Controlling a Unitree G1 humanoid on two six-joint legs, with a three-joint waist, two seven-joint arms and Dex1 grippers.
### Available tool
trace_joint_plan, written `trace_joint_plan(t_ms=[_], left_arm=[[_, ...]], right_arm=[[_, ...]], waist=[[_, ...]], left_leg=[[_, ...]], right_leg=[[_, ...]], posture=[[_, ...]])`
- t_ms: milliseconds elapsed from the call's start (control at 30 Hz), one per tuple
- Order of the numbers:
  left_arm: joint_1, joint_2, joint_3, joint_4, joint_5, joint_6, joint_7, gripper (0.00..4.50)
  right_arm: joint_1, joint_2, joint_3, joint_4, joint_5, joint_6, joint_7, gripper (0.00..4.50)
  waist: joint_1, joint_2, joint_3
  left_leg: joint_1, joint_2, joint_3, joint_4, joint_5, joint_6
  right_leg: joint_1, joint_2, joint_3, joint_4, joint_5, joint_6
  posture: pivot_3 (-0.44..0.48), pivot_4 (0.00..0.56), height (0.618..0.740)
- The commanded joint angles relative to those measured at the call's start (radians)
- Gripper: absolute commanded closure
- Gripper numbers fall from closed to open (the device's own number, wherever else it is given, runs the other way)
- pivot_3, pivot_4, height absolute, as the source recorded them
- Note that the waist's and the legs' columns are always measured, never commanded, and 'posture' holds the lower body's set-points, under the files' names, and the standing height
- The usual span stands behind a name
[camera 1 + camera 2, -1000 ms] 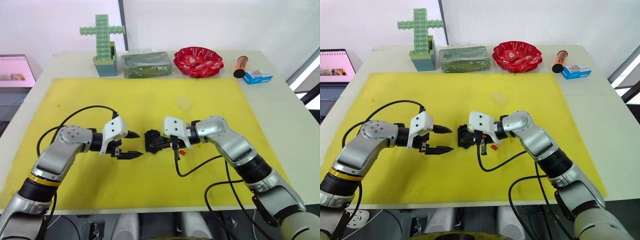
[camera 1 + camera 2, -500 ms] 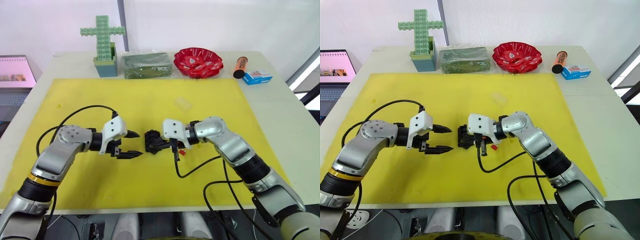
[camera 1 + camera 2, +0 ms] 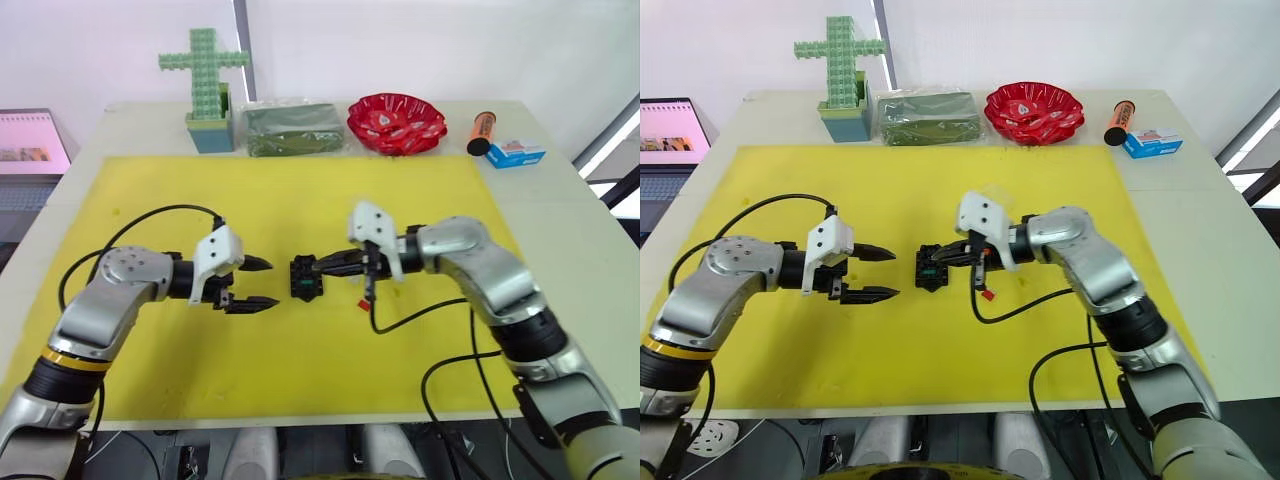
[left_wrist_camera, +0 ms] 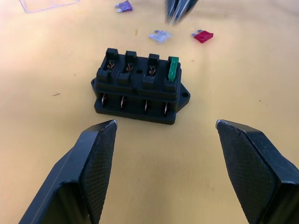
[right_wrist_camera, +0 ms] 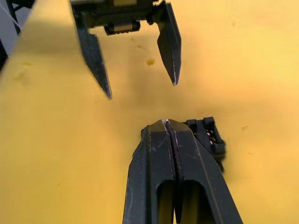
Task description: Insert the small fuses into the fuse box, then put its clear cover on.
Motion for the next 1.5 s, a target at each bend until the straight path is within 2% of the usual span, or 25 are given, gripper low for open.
trace_joint_plan(t_ms=[33, 67, 167, 200, 233, 333, 533, 567, 800, 900, 1067, 1167, 1300, 1400, 1500], left_arm=[[0.029, 0.055, 0.101, -0.075, -0.045, 0.052, 0.017, 0.92], [0.039, 0.067, 0.114, -0.085, -0.051, 0.064, 0.019, 0.92], [0.095, 0.119, 0.183, -0.134, -0.073, 0.098, 0.025, 0.39], [0.109, 0.131, 0.199, -0.146, -0.079, 0.105, 0.025, 0.08], [0.126, 0.148, 0.226, -0.151, -0.087, 0.114, 0.022, 0.0], [0.152, 0.177, 0.27, -0.155, -0.099, 0.126, 0.026, 0.0], [0.213, 0.226, 0.348, -0.142, -0.111, 0.119, -0.002, 0.0], [0.21, 0.226, 0.363, -0.152, -0.133, 0.148, 0.009, 0.0], [0.196, 0.236, 0.411, -0.169, -0.191, 0.226, 0.045, 0.0], [0.18, 0.242, 0.387, -0.162, -0.185, 0.22, 0.049, 0.0], [0.092, 0.178, 0.299, -0.192, -0.209, 0.204, 0.062, 0.0], [0.049, 0.143, 0.248, -0.185, -0.217, 0.203, 0.052, 0.0], [0.02, 0.124, 0.17, -0.169, -0.177, 0.163, 0.036, 0.0], [-0.009, 0.12, 0.119, -0.155, -0.149, 0.128, 0.015, 0.0], [-0.019, 0.117, 0.076, -0.152, -0.122, 0.103, 0.003, 0.0]], right_arm=[[0.039, -0.096, -0.086, -0.089, 0.051, 0.031, 0.033, 4.48], [0.046, -0.117, -0.095, -0.098, 0.056, 0.035, 0.036, 4.48], [0.089, -0.227, -0.184, -0.101, 0.092, 0.043, 0.071, 3.92], [0.101, -0.259, -0.21, -0.1, 0.102, 0.052, 0.078, 3.61], [0.116, -0.299, -0.238, -0.095, 0.108, 0.064, 0.085, 3.25], [0.149, -0.366, -0.286, -0.093, 0.126, 0.072, 0.098, 2.29], [0.202, -0.411, -0.324, -0.093, 0.136, 0.063, 0.091, 0.13], [0.216, -0.417, -0.331, -0.074, 0.132, 0.049, 0.095, 0.06], [0.223, -0.416, -0.337, -0.075, 0.154, 0.056, 0.079, 0.06], [0.219, -0.418, -0.324, -0.079, 0.172, 0.077, 0.089, 0.06], [0.18, -0.417, -0.258, -0.061, 0.182, 0.166, 0.076, 0.06], [0.131, -0.409, -0.218, -0.054, 0.218, 0.299, 0.055, 0.06], [0.107, -0.366, -0.194, -0.056, 0.27, 0.394, 0.031, 0.06], [0.119, -0.33, -0.155, -0.067, 0.274, 0.425, 0.005, 0.74], [0.114, -0.281, -0.129, -0.058, 0.286, 0.473, -0.033, 1.74]], waist=[[0.0, 0.0, 0.0], [-0.001, 0.0, 0.0], [-0.001, 0.0, 0.0], [0.0, 0.0, 0.001], [0.0, 0.0, 0.001], [0.0, 0.0, 0.001], [-0.002, 0.0, 0.001], [-0.002, 0.0, 0.001], [0.0, 0.0, 0.001], [-0.001, 0.0, 0.001], [0.002, 0.0, 0.001], [0.0, 0.0, 0.001], [-0.001, 0.0, 0.001], [-0.001, 0.0, 0.001], [0.0, 0.0, 0.001]], left_leg=[[0.0, 0.0, 0.0, 0.0, 0.0, 0.0], [0.0, 0.0, 0.0, 0.0, 0.0, 0.0], [0.0, 0.0, 0.001, 0.0, 0.0, 0.0], [0.0, 0.0, 0.001, 0.0, 0.0, 0.0], [0.0, 0.0, 0.001, 0.0, 0.0, 0.0], [0.0, 0.0, 0.001, 0.0, 0.0, 0.0], [0.001, 0.0, 0.002, -0.001, 0.0, 0.0], [0.0, 0.0, 0.002, -0.001, 0.0, 0.0], [0.0, 0.0, 0.002, 0.0, 0.0, 0.0], [0.0, 0.0, 0.002, -0.001, 0.0, 0.0], [0.0, 0.0, 0.002, 0.0, 0.0, 0.0], [0.0, 0.0, 0.002, 0.0, 0.0, 0.0], [0.0, 0.0, 0.002, 0.0, 0.0, 0.0], [0.0, 0.0, 0.002, 0.0, 0.0, 0.0], [0.0, 0.0, 0.002, 0.0, 0.0, 0.0]], right_leg=[[0.0, 0.0, 0.0, 0.0, 0.0, 0.0], [0.0, -0.001, 0.0, 0.0, 0.0, 0.0], [0.0, -0.001, 0.0, 0.0, 0.0, 0.0], [0.0, -0.001, 0.0, 0.0, 0.0, 0.0], [0.0, -0.001, 0.0, 0.0, 0.0, 0.0], [0.0, -0.001, 0.0, -0.001, -0.002, -0.003], [0.0, -0.001, 0.001, -0.001, -0.002, -0.003], [-0.001, -0.001, 0.001, -0.001, -0.002, -0.003], [0.0, -0.002, 0.001, -0.001, -0.002, -0.003], [0.0, -0.002, 0.001, -0.001, -0.002, -0.003], [0.0, -0.002, 0.001, -0.001, -0.002, -0.003], [0.0, -0.002, 0.001, -0.001, -0.002, -0.003], [0.0, -0.001, 0.001, -0.001, 0.0, -0.001], [0.0, -0.001, 0.001, -0.001, 0.0, -0.001], [0.0, -0.001, 0.001, -0.001, 0.0, -0.001]], posture=[[0.0, 0.15, 0.74], [0.0, 0.15, 0.74], [0.0, 0.15, 0.74], [0.0, 0.15, 0.74], [0.0, 0.15, 0.74], [0.0, 0.15, 0.74], [0.0, 0.15, 0.74], [0.0, 0.15, 0.74], [0.0, 0.15, 0.74], [0.0, 0.15, 0.74], [0.0, 0.15, 0.74], [0.0, 0.15, 0.74], [0.0, 0.15, 0.74], [0.0, 0.15, 0.74], [0.0, 0.15, 0.74]])
